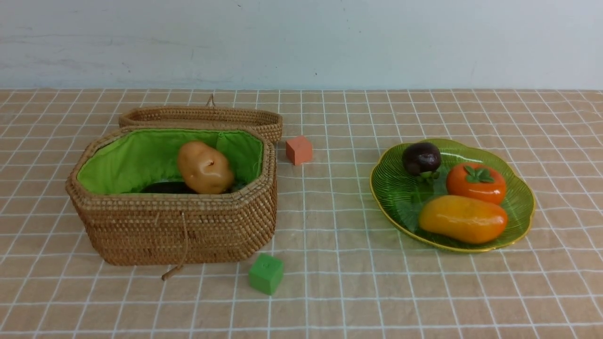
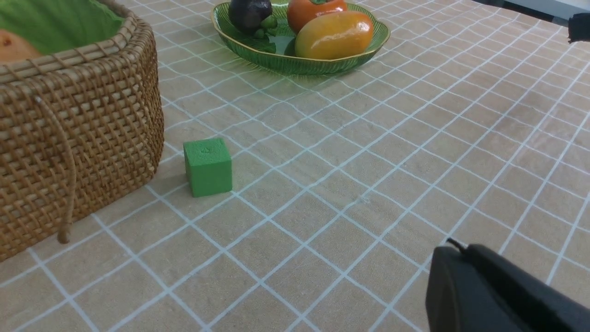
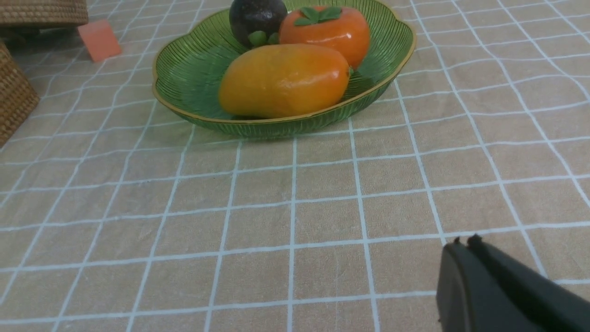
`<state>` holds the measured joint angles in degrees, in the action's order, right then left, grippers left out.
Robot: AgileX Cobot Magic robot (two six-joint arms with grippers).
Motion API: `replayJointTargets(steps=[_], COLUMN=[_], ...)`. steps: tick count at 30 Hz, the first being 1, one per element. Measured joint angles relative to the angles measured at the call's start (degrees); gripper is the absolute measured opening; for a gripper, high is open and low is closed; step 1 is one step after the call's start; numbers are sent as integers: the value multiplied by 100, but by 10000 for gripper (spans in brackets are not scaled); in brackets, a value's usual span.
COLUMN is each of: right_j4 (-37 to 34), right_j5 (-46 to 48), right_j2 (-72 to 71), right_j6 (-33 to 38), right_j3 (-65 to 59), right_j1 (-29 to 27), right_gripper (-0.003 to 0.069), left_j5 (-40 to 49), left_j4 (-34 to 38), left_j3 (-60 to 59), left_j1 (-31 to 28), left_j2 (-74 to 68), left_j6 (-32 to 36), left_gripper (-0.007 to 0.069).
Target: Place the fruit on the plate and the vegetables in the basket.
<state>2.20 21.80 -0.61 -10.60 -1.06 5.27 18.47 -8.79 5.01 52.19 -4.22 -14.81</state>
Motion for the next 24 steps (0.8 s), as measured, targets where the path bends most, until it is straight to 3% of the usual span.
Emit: replayJointTargets(steps=[4, 8, 12, 13, 17, 19, 24], right_j4=[0, 0, 0, 0, 0, 0, 0], right_j5=[4, 4, 4, 11, 11, 11, 11], right_j2=[0, 0, 0, 0, 0, -6, -5], right_j6=[0, 0, 0, 0, 0, 0, -6], right_j3=[0, 0, 0, 0, 0, 0, 0], right_j1=[0, 0, -5, -5, -5, -5, -5], right_gripper=[-10, -8, -7, -7, -6, -5, 1], left_j5=[-6, -104, -984, -1007, -1149, -1128, 252], left_j4=[-1, 21, 555, 570, 921, 972, 1102], left_j3=[-13, -56, -55, -55, -272, -458, -684], left_j1=[-15, -434, -2383, -2469, -3924, -4089, -4401], left_j2=[0, 0, 51, 63, 456, 471, 471], left_j6=[0, 94, 132, 132, 132, 132, 18], left_gripper=[-7, -7, -13, -13, -13, -13, -13])
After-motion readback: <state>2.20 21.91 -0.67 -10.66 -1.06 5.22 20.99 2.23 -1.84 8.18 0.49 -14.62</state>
